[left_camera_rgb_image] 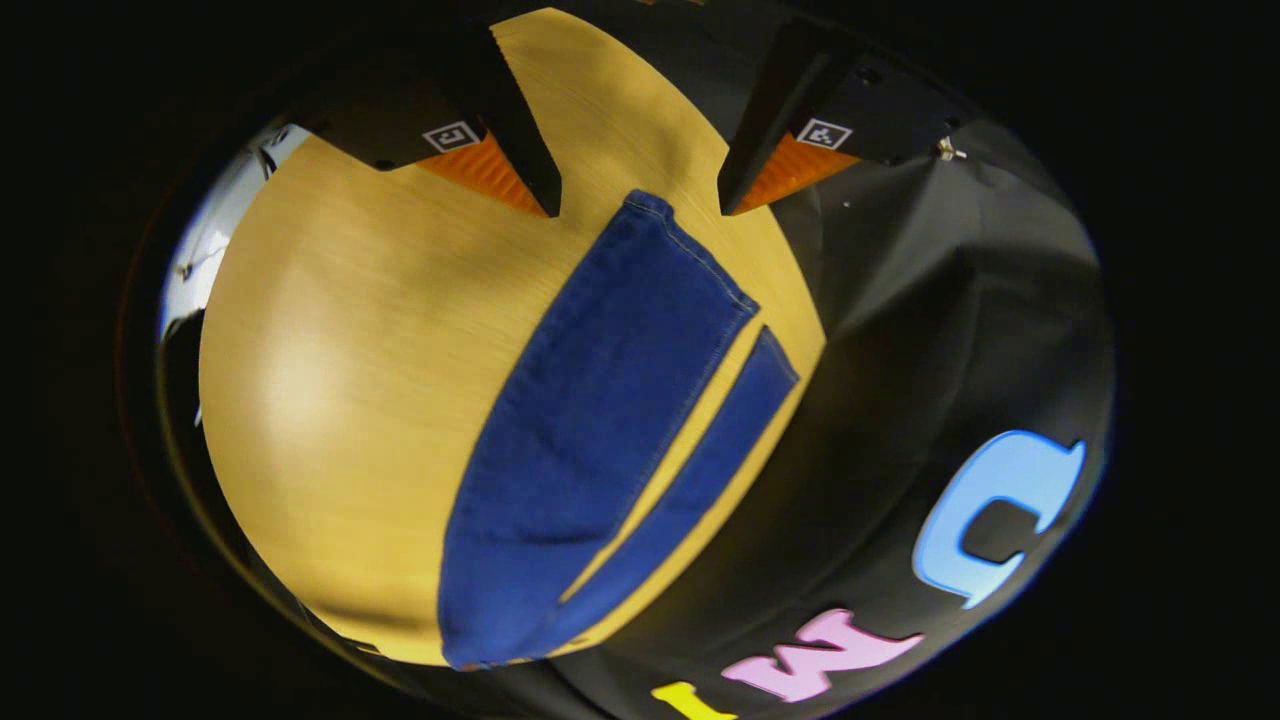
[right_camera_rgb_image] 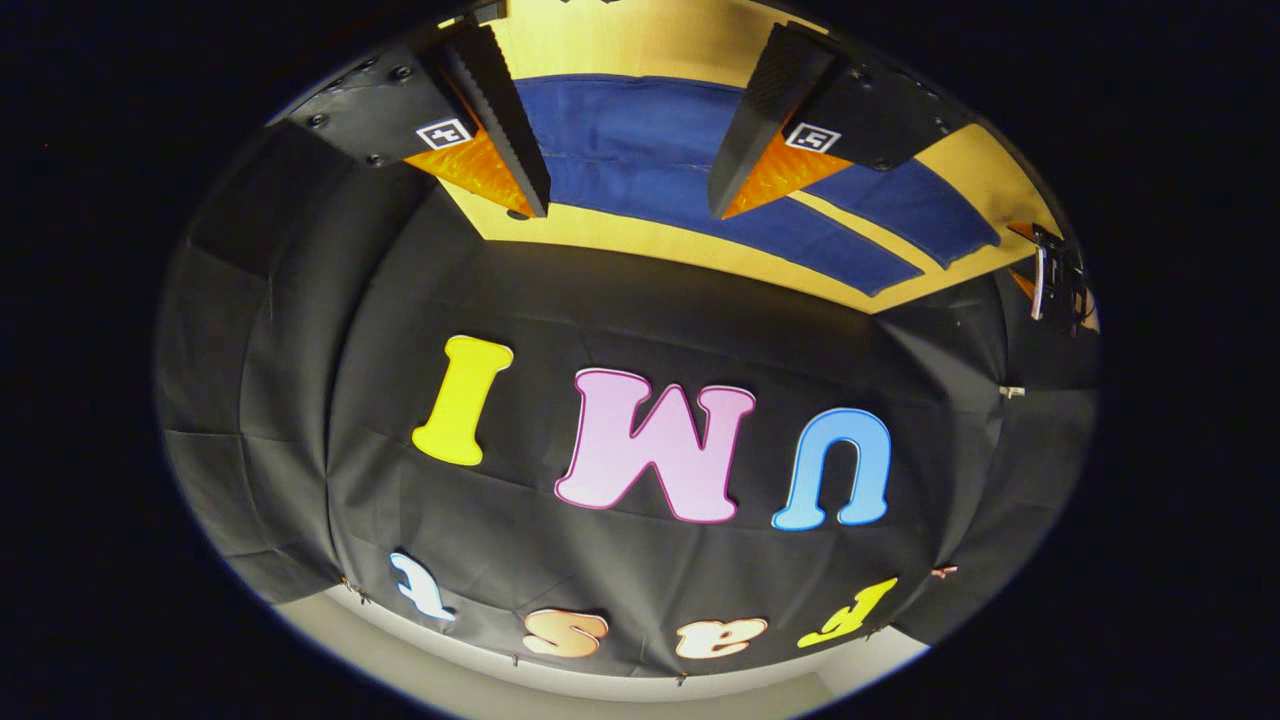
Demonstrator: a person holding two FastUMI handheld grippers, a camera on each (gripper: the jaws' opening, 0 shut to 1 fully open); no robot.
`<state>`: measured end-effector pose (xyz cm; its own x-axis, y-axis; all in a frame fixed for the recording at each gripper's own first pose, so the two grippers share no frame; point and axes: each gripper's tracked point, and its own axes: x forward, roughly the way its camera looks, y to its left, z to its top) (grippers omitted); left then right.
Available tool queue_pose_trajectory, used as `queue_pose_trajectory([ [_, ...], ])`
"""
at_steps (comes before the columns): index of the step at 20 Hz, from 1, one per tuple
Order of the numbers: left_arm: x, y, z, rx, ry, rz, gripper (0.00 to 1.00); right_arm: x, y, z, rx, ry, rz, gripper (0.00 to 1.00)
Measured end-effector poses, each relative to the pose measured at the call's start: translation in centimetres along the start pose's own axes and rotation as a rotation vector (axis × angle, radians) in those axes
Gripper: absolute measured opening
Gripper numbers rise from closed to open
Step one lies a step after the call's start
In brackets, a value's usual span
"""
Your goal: Grasp the waist and the cuffs of the jeans and fold them to make the two legs overlap; first hold the waist and fold one-third of the jeans toward the cuffs, then hold the cuffs and fold the remaining one-third in the same direction to finish folding.
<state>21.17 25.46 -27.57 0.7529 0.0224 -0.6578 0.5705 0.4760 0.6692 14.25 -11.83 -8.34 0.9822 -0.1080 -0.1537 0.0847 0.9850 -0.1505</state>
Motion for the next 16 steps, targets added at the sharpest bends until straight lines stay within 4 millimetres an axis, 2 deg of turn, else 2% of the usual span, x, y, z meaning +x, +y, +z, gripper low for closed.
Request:
queue_pose_trajectory([
  [4,2.3,1.9,0.0,0.082,0.032,-0.004,0.98,1.6,-3.6,-2.3,0.012,0.033,-0.074,0.97],
  [7,4.1,2.8,0.3,0.124,0.048,-0.041,0.99,2.7,-5.5,-4.8,-0.001,0.073,-0.106,0.97],
  [11,6.6,4.3,2.2,0.24,0.038,-0.03,0.91,4.0,-7.8,-7.1,-0.015,0.114,-0.138,0.97],
  [13,7.9,4.4,2.7,0.238,0.058,-0.052,0.87,4.7,-9.0,-7.9,-0.039,0.126,-0.146,0.97],
  [16,9.0,4.1,2.8,0.227,0.099,-0.092,0.51,5.5,-11.0,-8.6,-0.107,0.136,-0.152,0.97],
])
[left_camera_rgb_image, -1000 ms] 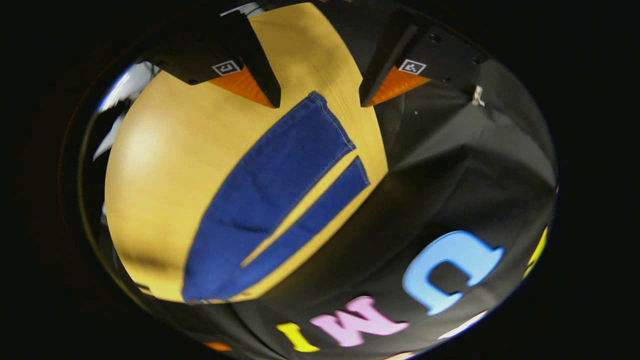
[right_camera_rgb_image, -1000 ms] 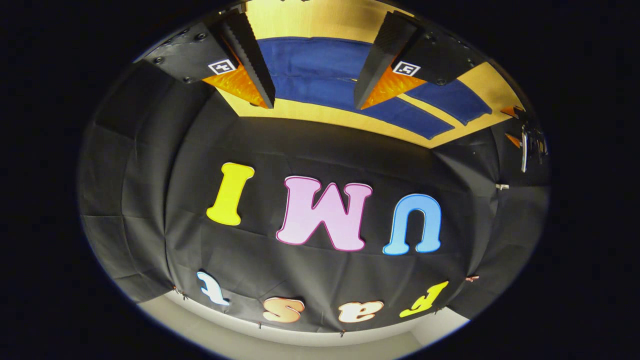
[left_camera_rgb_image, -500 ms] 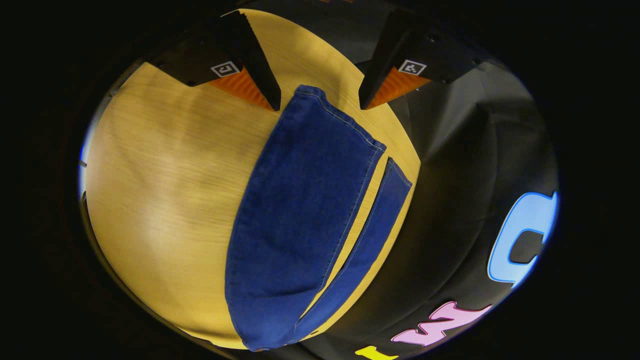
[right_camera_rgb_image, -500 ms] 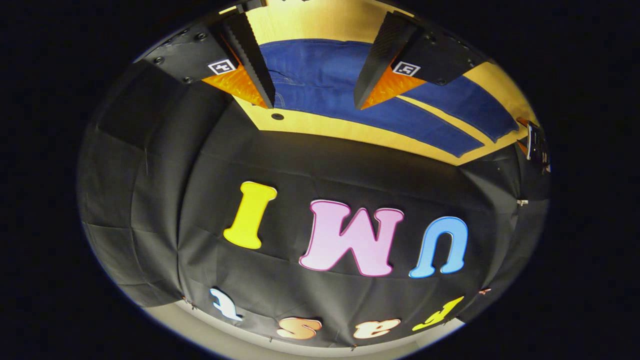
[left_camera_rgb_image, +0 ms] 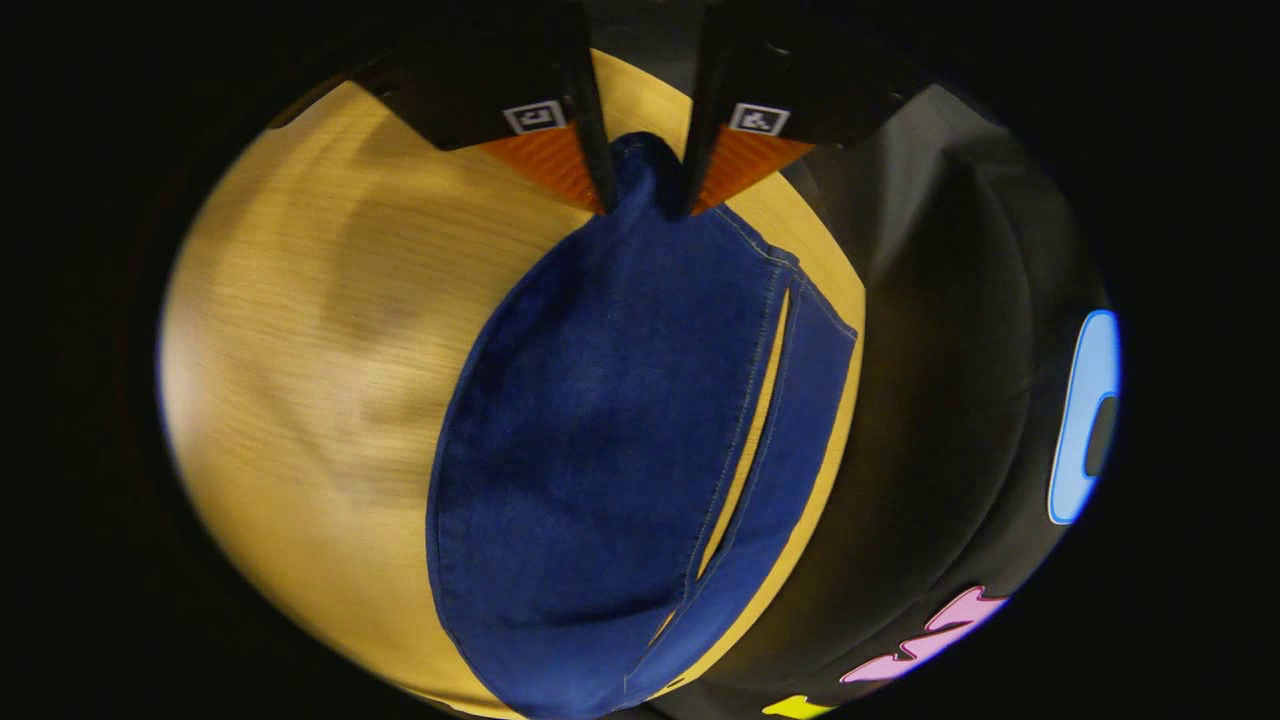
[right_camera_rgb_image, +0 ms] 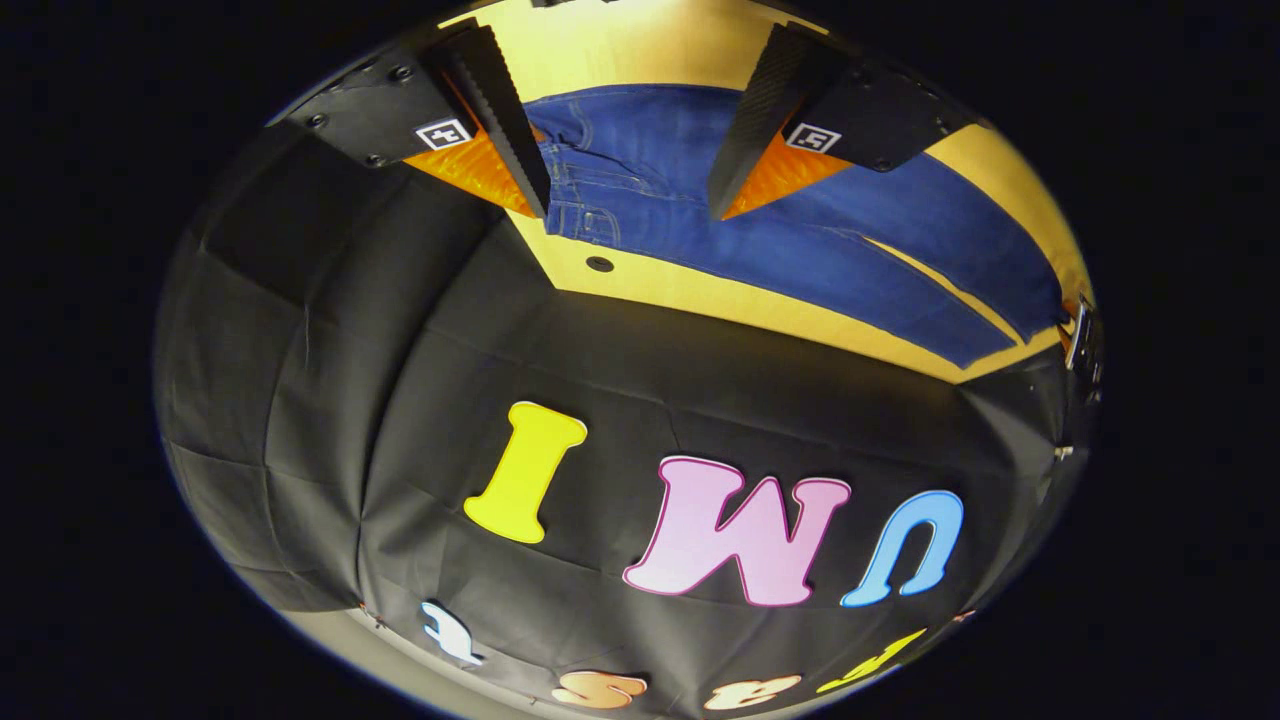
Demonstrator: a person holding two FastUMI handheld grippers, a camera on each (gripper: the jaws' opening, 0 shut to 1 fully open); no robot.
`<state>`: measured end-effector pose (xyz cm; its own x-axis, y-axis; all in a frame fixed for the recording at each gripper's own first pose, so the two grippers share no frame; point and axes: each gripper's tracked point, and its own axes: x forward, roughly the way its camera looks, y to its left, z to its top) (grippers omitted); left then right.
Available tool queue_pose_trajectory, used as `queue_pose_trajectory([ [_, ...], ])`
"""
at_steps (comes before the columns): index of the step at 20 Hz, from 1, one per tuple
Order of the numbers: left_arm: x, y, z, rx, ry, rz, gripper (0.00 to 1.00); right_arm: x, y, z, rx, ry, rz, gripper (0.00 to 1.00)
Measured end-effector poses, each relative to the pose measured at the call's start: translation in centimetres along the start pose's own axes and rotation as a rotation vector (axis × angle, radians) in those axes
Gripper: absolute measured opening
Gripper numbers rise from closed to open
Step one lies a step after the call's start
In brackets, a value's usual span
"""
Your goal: Grasp the waist and the cuffs of the jeans and fold them to make the two legs overlap; first hold the waist and fold one-third of the jeans toward the cuffs, then hold the cuffs and fold the remaining one-third in the same direction to finish folding.
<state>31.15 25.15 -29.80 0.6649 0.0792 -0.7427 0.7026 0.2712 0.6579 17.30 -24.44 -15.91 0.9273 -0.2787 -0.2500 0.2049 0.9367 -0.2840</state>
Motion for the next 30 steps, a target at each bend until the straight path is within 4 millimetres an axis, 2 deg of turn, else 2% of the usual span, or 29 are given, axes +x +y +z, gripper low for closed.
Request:
queue_pose_trajectory([
  [2,-0.1,0.0,0.0,-0.011,0.02,-0.01,0.24,1.0,-1.6,-0.3,-0.05,-0.003,-0.012,0.97],
  [3,0.2,-0.1,0.2,-0.024,0.018,-0.014,0.27,1.6,-2.5,-0.6,-0.071,-0.001,-0.016,0.97],
  [4,0.1,-0.1,0.2,-0.037,0.024,-0.016,0.0,2.2,-3.6,-1.0,-0.094,0.007,-0.025,0.97],
  [5,0.0,-0.3,0.1,-0.052,0.029,-0.021,0.08,2.7,-4.6,-1.5,-0.123,0.015,-0.031,0.97],
  [11,-0.3,-1.0,0.5,-0.11,0.044,-0.11,0.05,5.4,-11.1,-3.7,-0.453,0.054,-0.012,0.97],
  [14,-0.2,-0.8,0.4,-0.096,0.044,-0.097,0.05,6.0,-13.4,-6.4,-0.626,0.119,0.035,0.97],
  [17,-0.2,-0.8,0.5,-0.081,0.051,-0.091,0.05,5.8,-13.6,-9.7,-0.737,0.185,0.121,0.98],
  [21,-0.2,-0.9,0.5,-0.081,0.056,-0.096,0.05,5.4,-12.5,-14.7,-0.907,0.265,0.286,0.97],
  [24,-0.2,-0.8,0.5,-0.093,0.051,-0.088,0.05,5.0,-13.1,-18.8,-1.015,0.362,0.37,0.98],
  [27,-0.2,-0.8,0.6,-0.109,0.052,-0.067,0.05,5.5,-12.7,-21.1,-1.08,0.412,0.42,0.98],
  [30,-0.1,-0.9,0.5,-0.108,0.052,-0.057,0.05,7.8,-11.7,-20.8,-1.163,0.352,0.405,0.95],
])
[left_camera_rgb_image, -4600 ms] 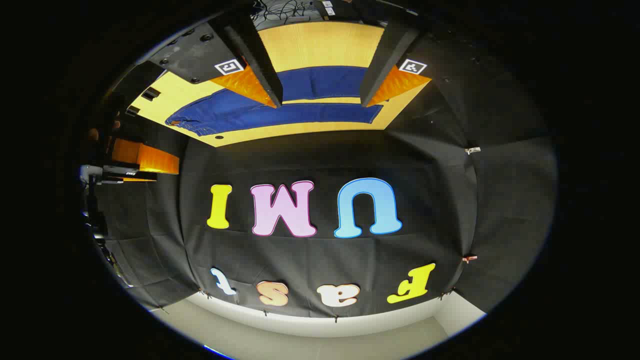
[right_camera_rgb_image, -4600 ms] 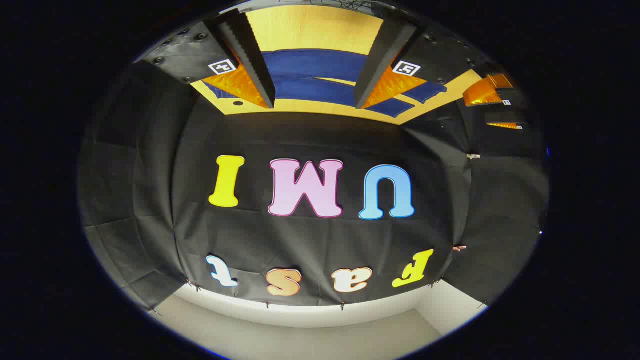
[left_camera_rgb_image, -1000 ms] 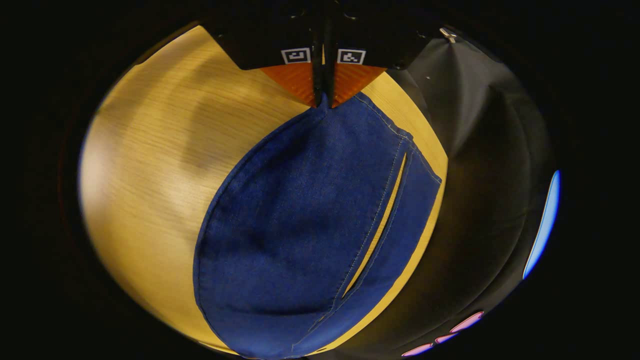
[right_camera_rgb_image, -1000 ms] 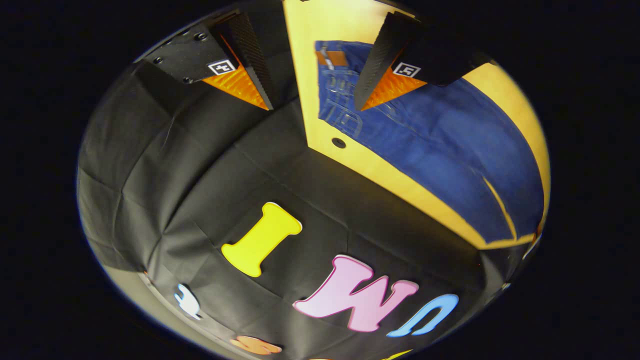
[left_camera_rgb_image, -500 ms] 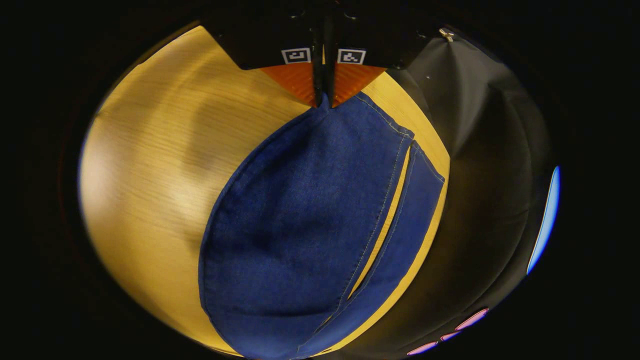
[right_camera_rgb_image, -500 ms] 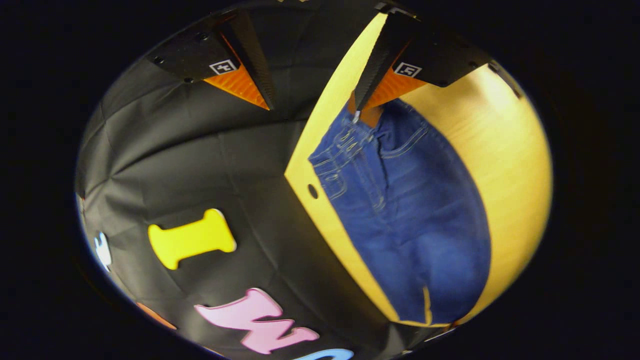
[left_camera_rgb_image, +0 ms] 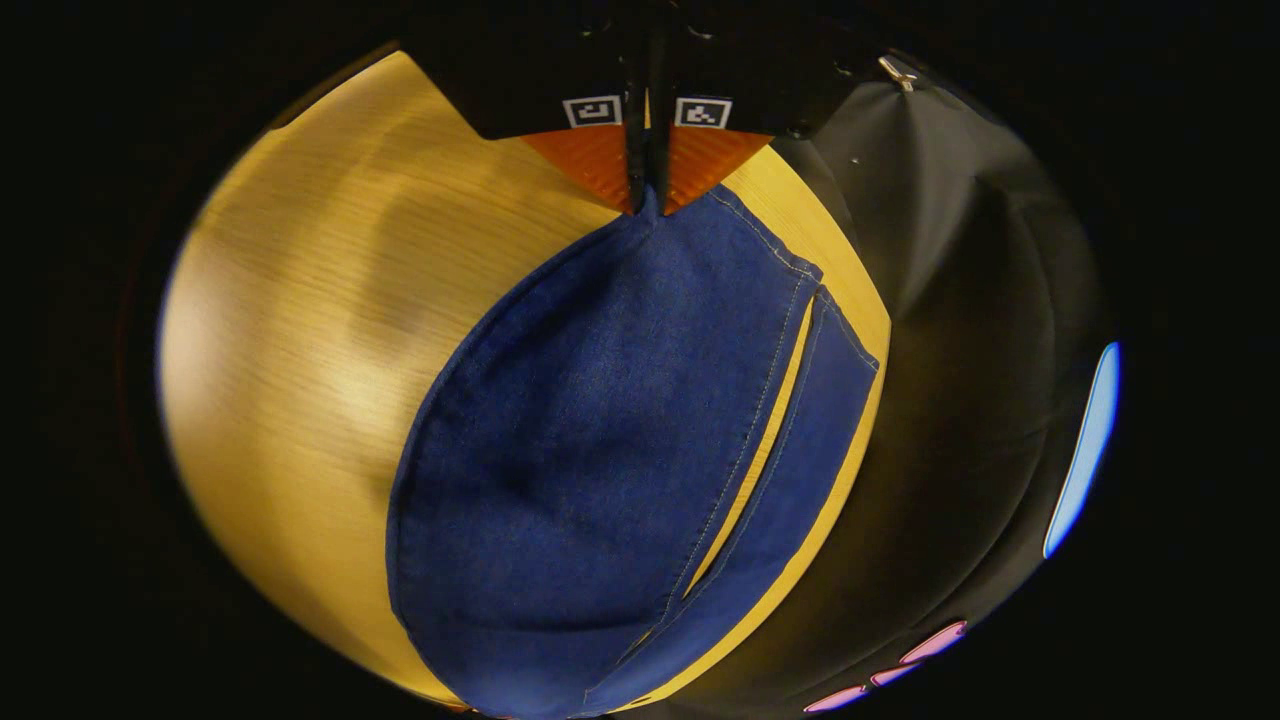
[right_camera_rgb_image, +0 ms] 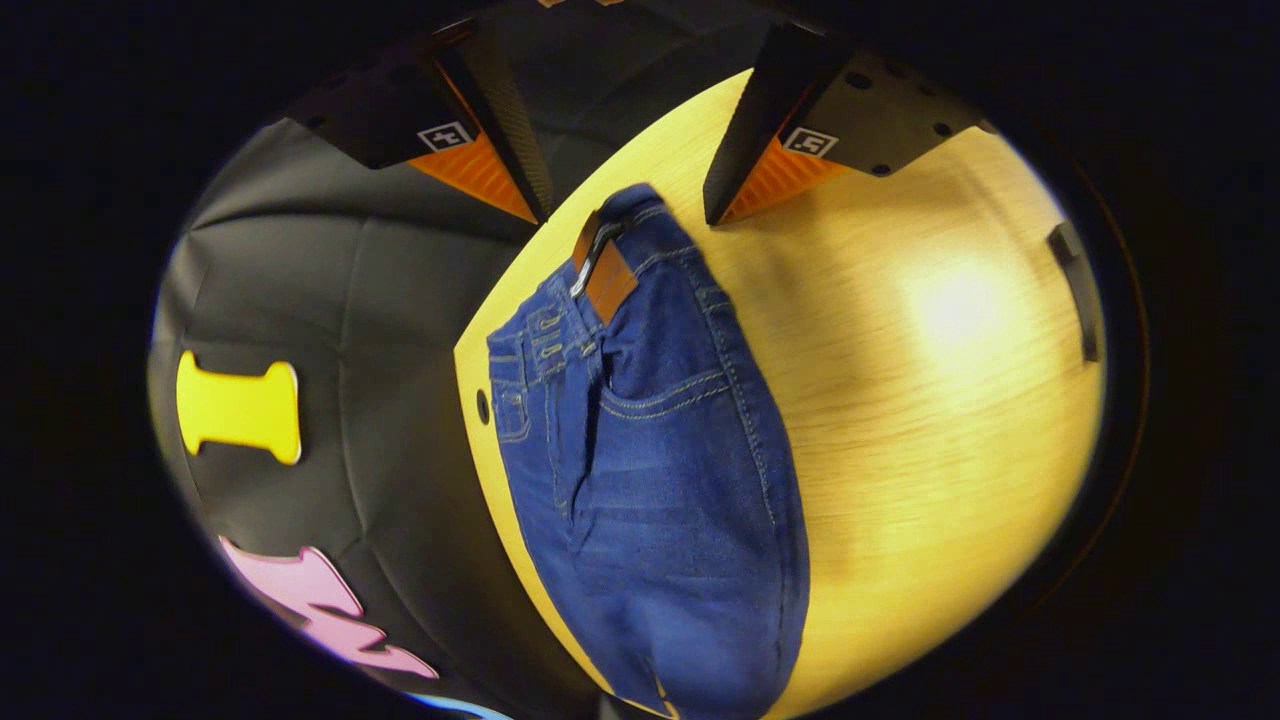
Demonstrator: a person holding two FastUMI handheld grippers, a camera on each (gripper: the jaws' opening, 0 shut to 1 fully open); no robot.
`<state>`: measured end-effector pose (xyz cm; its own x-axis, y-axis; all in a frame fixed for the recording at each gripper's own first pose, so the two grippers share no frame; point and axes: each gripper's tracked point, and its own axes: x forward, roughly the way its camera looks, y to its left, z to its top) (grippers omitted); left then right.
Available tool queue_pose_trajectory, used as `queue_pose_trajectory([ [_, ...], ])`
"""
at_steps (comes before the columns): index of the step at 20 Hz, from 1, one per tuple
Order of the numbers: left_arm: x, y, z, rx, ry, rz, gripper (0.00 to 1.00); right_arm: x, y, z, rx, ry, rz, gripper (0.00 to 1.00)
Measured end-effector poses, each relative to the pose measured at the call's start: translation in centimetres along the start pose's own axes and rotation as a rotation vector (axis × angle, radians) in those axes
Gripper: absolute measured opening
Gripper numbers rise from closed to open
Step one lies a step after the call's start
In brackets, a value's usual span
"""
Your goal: Grasp the waist and the cuffs of the jeans and fold them to make the two legs overlap; first hold the waist and fold one-third of the jeans toward the cuffs, then hold the cuffs and fold the remaining one-third in the same direction to finish folding.
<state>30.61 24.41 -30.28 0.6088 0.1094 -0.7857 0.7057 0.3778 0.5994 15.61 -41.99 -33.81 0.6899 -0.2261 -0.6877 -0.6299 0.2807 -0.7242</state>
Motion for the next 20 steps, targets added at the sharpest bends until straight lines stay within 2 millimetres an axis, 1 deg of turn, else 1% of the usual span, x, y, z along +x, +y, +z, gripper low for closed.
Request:
queue_pose_trajectory([
  [2,0.1,0.0,0.0,-0.005,-0.005,0.007,0.05,1.0,-0.3,0.4,-0.026,0.014,-0.015,0.95],
  [4,0.2,0.0,0.2,-0.018,-0.009,0.018,0.05,1.7,-0.8,1.3,-0.069,-0.003,-0.038,0.94],
  [6,0.2,0.1,0.1,-0.029,-0.008,0.037,0.05,2.7,-0.5,1.7,-0.064,0.015,-0.028,0.89],
  [7,0.2,0.2,0.1,-0.032,-0.005,0.047,0.05,3.5,-0.2,1.8,-0.069,0.02,-0.017,0.64],
  [9,0.0,0.3,0.0,-0.042,-0.001,0.064,0.05,3.9,0.2,2.2,-0.098,0.024,-0.021,0.34],
  [10,0.0,0.3,0.1,-0.051,-0.001,0.071,0.05,3.8,0.2,2.2,-0.109,0.019,-0.03,0.52],
  [11,0.0,0.3,0.1,-0.059,0.001,0.078,0.05,3.8,0.3,2.1,-0.093,0.01,-0.025,0.29],
  [12,0.1,0.4,0.0,-0.065,0.002,0.083,0.05,3.7,0.2,2.2,-0.075,0.006,-0.022,0.25],
  [13,0.1,0.4,0.1,-0.07,0.004,0.087,0.05,3.8,0.3,2.2,-0.061,0.004,-0.007,0.2],
  [14,0.1,0.4,0.1,-0.074,0.008,0.09,0.05,3.4,0.4,2.3,-0.055,0.005,0.011,0.18],
  [15,0.1,0.4,0.0,-0.08,0.01,0.093,0.05,3.3,0.6,2.5,-0.059,-0.002,0.038,0.13],
  [16,0.1,0.4,-0.1,-0.083,0.015,0.095,0.05,2.9,0.8,2.9,-0.061,-0.012,0.07,0.11],
  [18,0.1,0.3,0.0,-0.1,0.02,0.088,0.05,2.4,1.3,3.1,-0.057,-0.016,0.133,0.08],
  [20,-0.1,0.0,0.3,-0.141,0.023,0.068,0.05,2.0,0.9,3.4,-0.09,-0.018,0.169,0.08],
])
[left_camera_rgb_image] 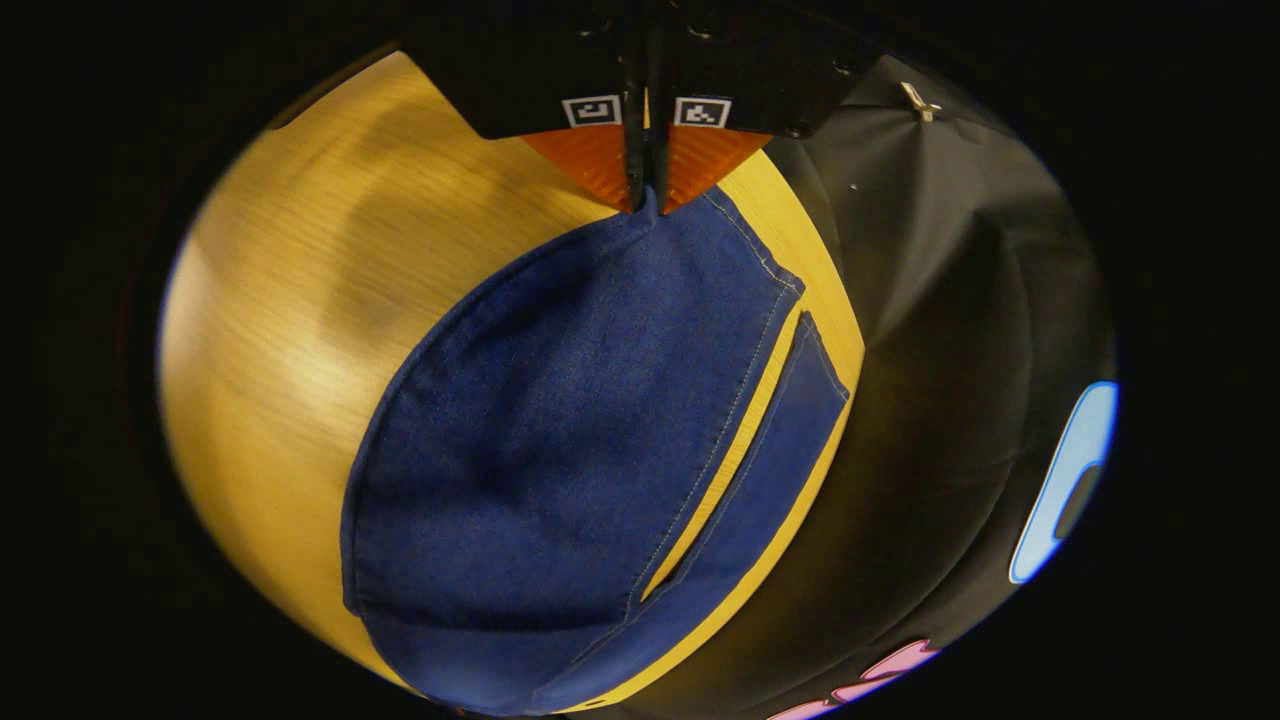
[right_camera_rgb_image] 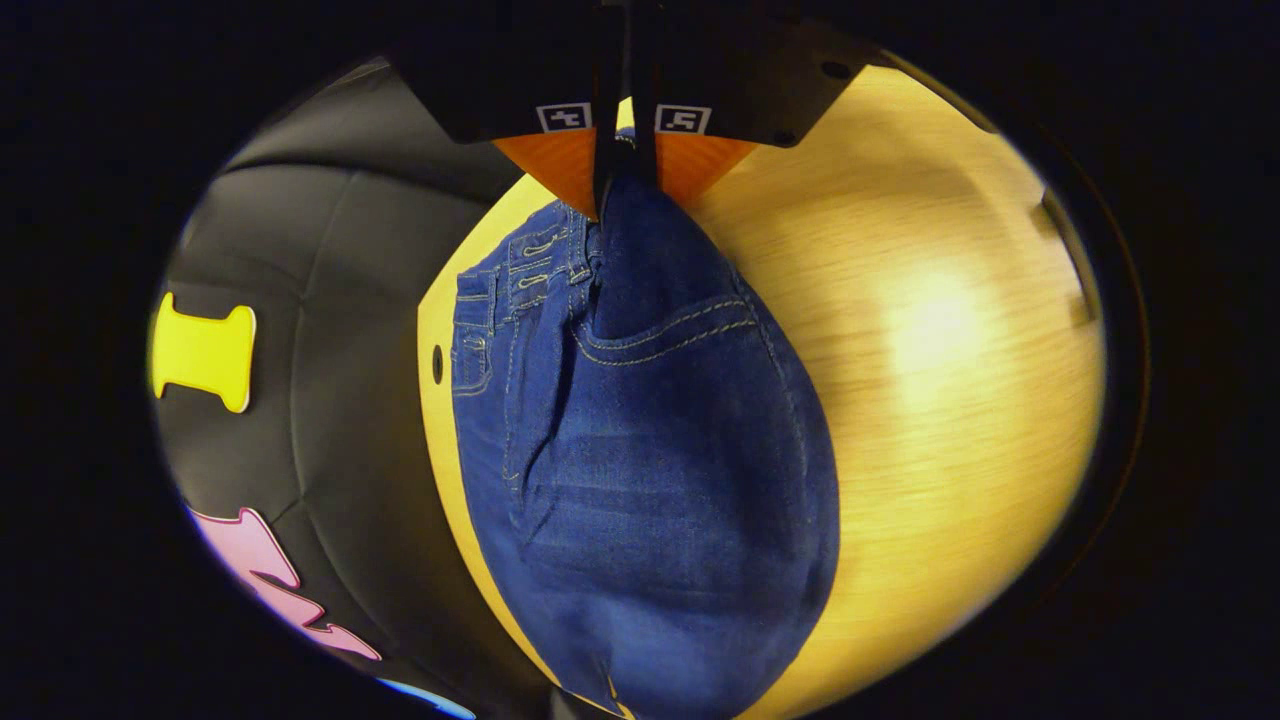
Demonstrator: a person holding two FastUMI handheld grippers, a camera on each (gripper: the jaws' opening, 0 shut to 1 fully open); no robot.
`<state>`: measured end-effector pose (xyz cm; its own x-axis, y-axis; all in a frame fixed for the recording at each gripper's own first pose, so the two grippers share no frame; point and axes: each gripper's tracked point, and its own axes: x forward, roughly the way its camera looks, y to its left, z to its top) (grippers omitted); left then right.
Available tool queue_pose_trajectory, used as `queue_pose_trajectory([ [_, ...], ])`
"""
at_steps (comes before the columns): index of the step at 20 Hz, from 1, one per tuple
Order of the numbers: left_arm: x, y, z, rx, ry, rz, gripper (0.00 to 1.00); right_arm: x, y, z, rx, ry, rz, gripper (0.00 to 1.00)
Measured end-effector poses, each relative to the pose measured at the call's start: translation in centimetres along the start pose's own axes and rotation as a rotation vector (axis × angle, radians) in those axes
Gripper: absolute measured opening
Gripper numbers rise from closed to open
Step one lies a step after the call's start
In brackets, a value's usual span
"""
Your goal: Grasp the waist and the cuffs of the jeans and fold them to make the two legs overlap; first hold the waist and fold one-third of the jeans toward the cuffs, then hold the cuffs and fold the remaining one-third in the same direction to finish folding.
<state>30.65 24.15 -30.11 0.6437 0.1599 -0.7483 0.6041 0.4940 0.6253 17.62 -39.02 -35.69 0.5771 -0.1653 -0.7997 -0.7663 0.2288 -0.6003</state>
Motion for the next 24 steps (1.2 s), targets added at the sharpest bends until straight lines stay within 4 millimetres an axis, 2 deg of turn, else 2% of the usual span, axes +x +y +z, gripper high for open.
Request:
queue_pose_trajectory([
  [1,-0.1,-0.1,0.2,-0.021,0.001,-0.011,0.05,-0.3,-0.3,0.4,-0.015,0.002,0.008,0.0],
  [2,-0.4,0.0,0.5,-0.046,0.001,-0.018,0.05,-0.6,-0.5,0.6,-0.024,0.01,0.017,0.08],
  [5,-0.9,0.0,1.2,-0.119,-0.013,-0.051,0.06,-2.0,-2.2,1.0,-0.021,0.015,0.019,0.08],
  [7,-1.4,0.9,1.4,-0.163,-0.026,-0.03,0.06,-3.2,-4.0,1.3,-0.013,0.009,0.003,0.08],
  [10,-2.6,2.6,2.3,-0.343,-0.062,-0.028,0.06,-5.1,-8.4,1.8,0.031,0.0,-0.045,0.08],
  [13,-3.4,5.8,3.6,-0.535,-0.104,-0.051,0.06,-5.6,-12.4,2.5,0.112,-0.023,-0.076,0.08],
  [18,-6.0,10.7,7.0,-0.749,-0.147,-0.096,0.06,-5.0,-18.3,4.8,0.283,-0.069,-0.067,0.08],
  [19,-6.4,12.0,7.9,-0.784,-0.15,-0.103,0.06,-4.3,-19.6,4.9,0.323,-0.071,-0.057,0.08],
  [20,-7.1,13.3,7.9,-0.808,-0.146,-0.111,0.06,-3.7,-20.7,5.0,0.36,-0.068,-0.049,0.08],
  [24,-8.8,17.1,9.9,-0.954,-0.117,-0.191,0.06,-1.4,-24.0,5.2,0.471,-0.059,-0.011,0.08],
])
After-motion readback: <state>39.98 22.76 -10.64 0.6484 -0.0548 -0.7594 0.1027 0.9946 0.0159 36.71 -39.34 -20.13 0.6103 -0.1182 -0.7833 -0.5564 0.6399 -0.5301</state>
